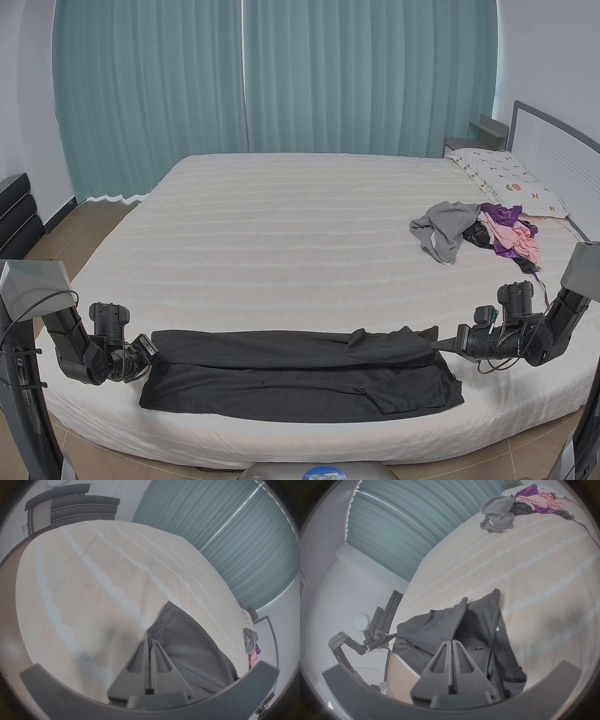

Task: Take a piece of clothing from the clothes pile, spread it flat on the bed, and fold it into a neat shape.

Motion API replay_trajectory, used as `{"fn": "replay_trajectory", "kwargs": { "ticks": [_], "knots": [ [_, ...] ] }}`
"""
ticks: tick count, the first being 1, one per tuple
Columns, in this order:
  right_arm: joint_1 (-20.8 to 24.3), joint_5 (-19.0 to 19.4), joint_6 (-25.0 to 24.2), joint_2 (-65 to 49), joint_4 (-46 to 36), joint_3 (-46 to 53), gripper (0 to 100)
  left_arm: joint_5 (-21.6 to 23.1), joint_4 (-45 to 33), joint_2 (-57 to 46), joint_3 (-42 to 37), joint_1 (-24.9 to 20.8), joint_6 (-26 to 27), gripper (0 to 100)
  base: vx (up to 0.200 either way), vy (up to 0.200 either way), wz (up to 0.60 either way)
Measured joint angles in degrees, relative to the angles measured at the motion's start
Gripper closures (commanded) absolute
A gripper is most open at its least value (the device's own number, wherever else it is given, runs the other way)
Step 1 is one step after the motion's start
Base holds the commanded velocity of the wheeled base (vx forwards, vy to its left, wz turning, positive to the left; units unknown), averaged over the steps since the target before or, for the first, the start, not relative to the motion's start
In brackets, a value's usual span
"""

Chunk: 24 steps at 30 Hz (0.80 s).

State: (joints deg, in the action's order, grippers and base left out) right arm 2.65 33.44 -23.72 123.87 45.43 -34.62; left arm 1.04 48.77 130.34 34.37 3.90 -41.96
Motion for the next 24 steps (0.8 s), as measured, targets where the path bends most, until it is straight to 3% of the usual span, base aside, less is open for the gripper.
{"fn": "replay_trajectory", "kwargs": {
  "ticks": [18,19,24],
  "knots": [
    [1.57,-2.4,0.74,0.79,0.51,2.71,100,-0.09,-0.02,0.11,-0.09,0.37,0.41,100,0.0,0.0,0.0],
    [1.57,-2.84,0.82,1.0,0.4,2.71,0,-0.11,-0.02,0.11,-0.09,0.37,0.41,100,0.0,0.0,0.0],
    [1.68,-3.45,0.3,1.43,0.33,2.76,0,-0.09,-0.06,0.11,-0.09,0.3,0.41,100,0.0,0.0,0.0]
  ]
}}
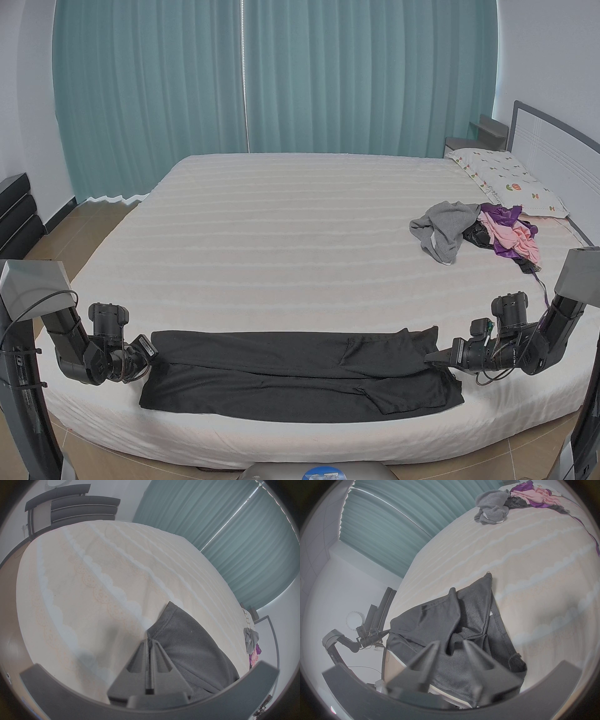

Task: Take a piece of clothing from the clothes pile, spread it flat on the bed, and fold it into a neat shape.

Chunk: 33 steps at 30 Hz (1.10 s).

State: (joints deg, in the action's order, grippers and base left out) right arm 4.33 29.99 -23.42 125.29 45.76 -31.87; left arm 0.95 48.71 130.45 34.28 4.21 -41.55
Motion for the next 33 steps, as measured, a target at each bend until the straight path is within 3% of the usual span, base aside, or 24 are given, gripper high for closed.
{"fn": "replay_trajectory", "kwargs": {
  "ticks": [6,13,17,19,33],
  "knots": [
    [0.84,-3.74,-3.73,-1.62,-0.04,1.28,0,0.0,-0.05,-0.05,-0.05,0.0,-0.02,100,0.0,0.0,0.0],
    [6.75,-12.95,-17.93,-5.64,-0.66,3.67,0,0.02,-0.07,-0.13,-0.09,0.0,-0.05,100,0.0,0.0,0.0],
    [10.91,-20.33,-22.87,-7.19,-2.27,3.64,0,0.02,-0.05,-0.21,-0.09,0.0,-0.09,100,0.0,0.0,0.0],
    [12.4,-22.22,-25.0,-7.55,-2.96,3.04,0,0.02,-0.09,-0.22,-0.09,0.0,-0.09,100,0.0,0.0,0.0],
    [16.51,-29.94,-27.58,-4.53,-8.55,-4.16,0,0.02,-0.13,-0.24,-0.05,0.0,-0.06,100,0.0,0.0,0.0]
  ]
}}
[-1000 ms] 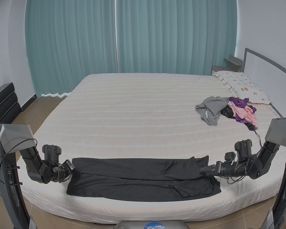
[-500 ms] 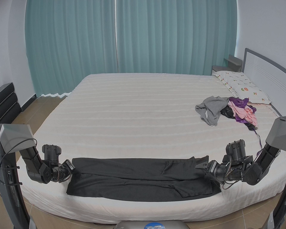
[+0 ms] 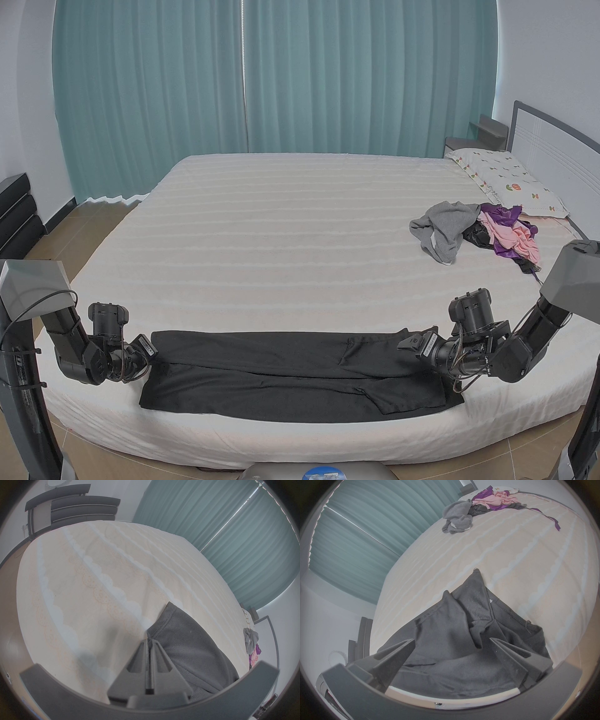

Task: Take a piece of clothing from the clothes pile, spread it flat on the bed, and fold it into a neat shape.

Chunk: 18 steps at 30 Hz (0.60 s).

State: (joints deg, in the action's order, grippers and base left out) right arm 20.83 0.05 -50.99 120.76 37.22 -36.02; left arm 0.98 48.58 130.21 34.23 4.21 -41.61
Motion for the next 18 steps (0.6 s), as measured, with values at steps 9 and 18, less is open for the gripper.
{"fn": "replay_trajectory", "kwargs": {
  "ticks": [9,18],
  "knots": [
    [0.16,-1.66,-0.27,3.63,-4.51,-4.85,100,0.0,0.0,-0.09,-0.02,0.0,0.04,100,0.0,0.0,0.0],
    [-0.48,-2.05,-0.57,3.79,-6.55,-6.14,100,0.02,-0.05,-1.35,-0.3,0.06,0.04,100,0.0,0.0,0.0]
  ]
}}
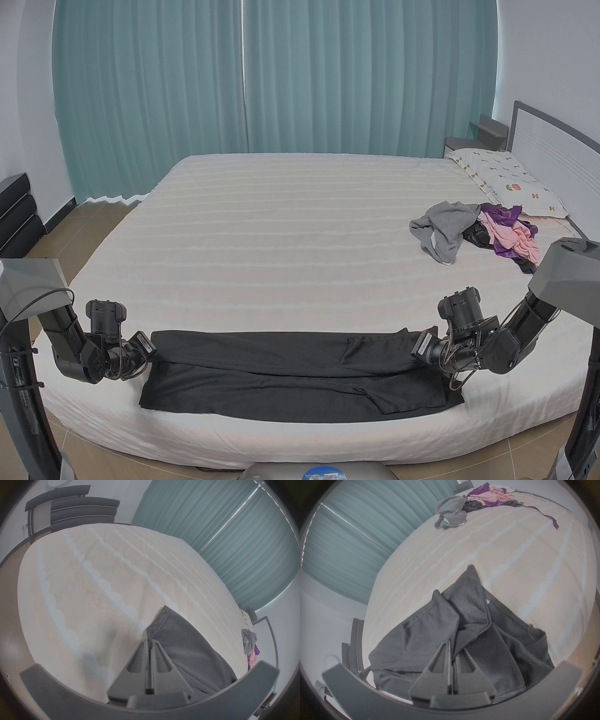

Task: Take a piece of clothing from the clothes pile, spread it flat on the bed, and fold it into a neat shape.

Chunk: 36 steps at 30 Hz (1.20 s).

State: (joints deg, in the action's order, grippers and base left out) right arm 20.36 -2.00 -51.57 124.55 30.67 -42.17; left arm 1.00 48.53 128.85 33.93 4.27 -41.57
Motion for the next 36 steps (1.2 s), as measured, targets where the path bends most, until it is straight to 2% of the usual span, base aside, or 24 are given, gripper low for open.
{"fn": "replay_trajectory", "kwargs": {
  "ticks": [4,11,26,36],
  "knots": [
    [-1.27,-0.1,-2.05,-0.88,0.83,-1.07,100,0.04,0.29,-1.29,-0.26,0.0,0.0,100,0.0,0.0,0.0],
    [-3.0,-0.05,-2.3,-1.73,1.0,-4.46,100,-0.05,0.05,-3.11,1.62,-0.2,0.46,100,0.0,0.0,0.0],
    [-6.11,-0.11,-2.13,2.13,0.61,-19.05,100,-1.4,-2.06,-1.56,17.2,-0.52,1.1,100,0.0,0.0,0.0],
    [-7.19,-0.18,-1.97,4.91,0.89,-23.84,100,-2.74,-1.73,-0.22,19.27,-1.21,1.1,100,0.0,0.0,0.0]
  ]
}}
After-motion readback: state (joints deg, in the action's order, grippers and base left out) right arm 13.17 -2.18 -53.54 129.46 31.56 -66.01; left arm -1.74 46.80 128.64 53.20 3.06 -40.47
